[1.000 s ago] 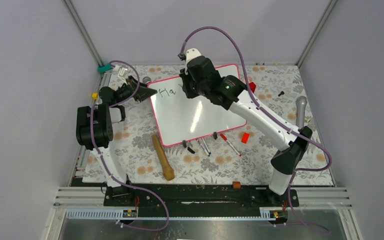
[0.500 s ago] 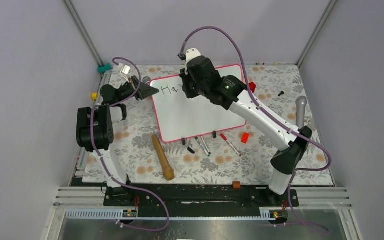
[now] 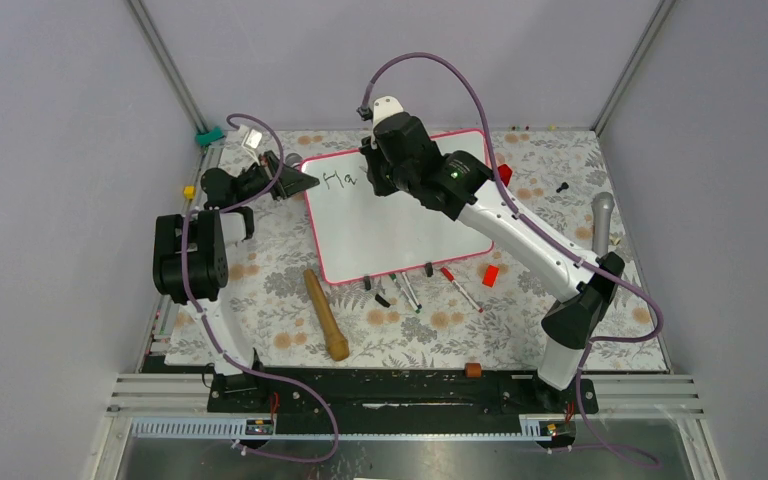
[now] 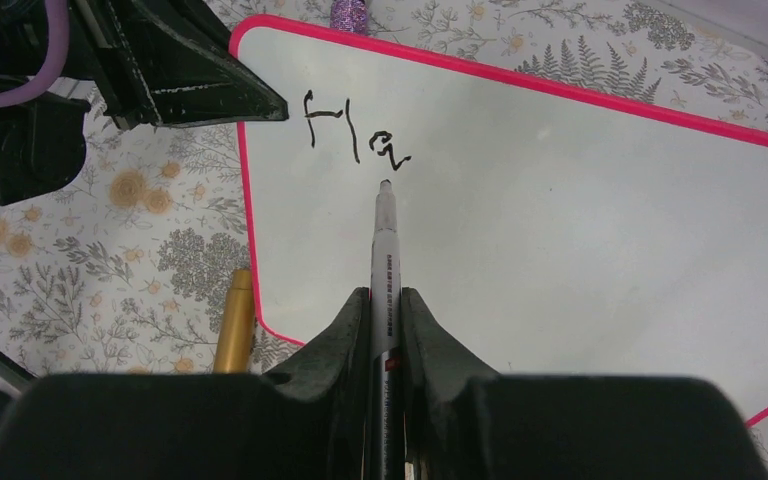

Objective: Write a sentence on the whiteboard

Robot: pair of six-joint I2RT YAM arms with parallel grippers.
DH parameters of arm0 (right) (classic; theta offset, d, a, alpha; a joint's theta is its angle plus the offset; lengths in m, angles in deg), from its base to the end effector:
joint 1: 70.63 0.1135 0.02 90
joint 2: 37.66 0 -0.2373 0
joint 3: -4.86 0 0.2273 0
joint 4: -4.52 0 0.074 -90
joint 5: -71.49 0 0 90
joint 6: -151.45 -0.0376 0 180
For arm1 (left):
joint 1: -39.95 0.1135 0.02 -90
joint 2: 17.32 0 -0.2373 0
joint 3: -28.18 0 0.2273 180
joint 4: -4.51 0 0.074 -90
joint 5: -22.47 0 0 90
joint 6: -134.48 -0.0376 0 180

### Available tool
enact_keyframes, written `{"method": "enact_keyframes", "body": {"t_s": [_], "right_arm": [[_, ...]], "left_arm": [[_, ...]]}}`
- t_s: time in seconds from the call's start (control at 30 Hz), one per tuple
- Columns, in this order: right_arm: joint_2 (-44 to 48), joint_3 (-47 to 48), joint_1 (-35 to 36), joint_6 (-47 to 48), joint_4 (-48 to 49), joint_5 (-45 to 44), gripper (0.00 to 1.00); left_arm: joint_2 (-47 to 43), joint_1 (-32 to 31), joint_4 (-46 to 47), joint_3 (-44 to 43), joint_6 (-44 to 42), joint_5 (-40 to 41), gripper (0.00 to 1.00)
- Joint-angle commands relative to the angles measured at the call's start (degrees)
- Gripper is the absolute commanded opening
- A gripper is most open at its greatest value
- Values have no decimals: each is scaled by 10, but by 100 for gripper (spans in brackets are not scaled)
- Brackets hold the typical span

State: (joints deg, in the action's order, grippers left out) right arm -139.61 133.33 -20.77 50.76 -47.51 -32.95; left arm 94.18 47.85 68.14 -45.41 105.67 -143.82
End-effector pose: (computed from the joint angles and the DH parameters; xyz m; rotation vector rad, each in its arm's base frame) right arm 0.2471 0.2785 0.3996 -0.5250 1.9570 0.4214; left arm 0.3626 0.0134 0.2306 0.4790 1.5869 -1.4660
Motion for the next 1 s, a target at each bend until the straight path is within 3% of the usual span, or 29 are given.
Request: {"method": "enact_keyframes", "body": {"t_s": [0.0,0.07,0.3,0.43,0.6,0.8,0.97], "right_arm": [[9,-4,1,9,17,-32,0],[11,-5,1,9,17,-35,0],[22,-15,1,8,17,-36,0],[27,-19,1,9,18,-38,0],[30,-20,0,8,18,-41,0],[29,-22,1,7,18,-40,0],[31,-25,0,7,22,-40,0]], "left_arm": [[-34,11,48,52,-127,27,0],[-33,16,51,60,-124,31,0],[26,-16,52,-41,-62,-63,0],[16,-16,52,-60,-119,-141,0],[44,-9,53,-87,-94,-155,0],[50,11,53,-58,-162,-138,0],[75,7,52,-71,-158,-151,0]]}}
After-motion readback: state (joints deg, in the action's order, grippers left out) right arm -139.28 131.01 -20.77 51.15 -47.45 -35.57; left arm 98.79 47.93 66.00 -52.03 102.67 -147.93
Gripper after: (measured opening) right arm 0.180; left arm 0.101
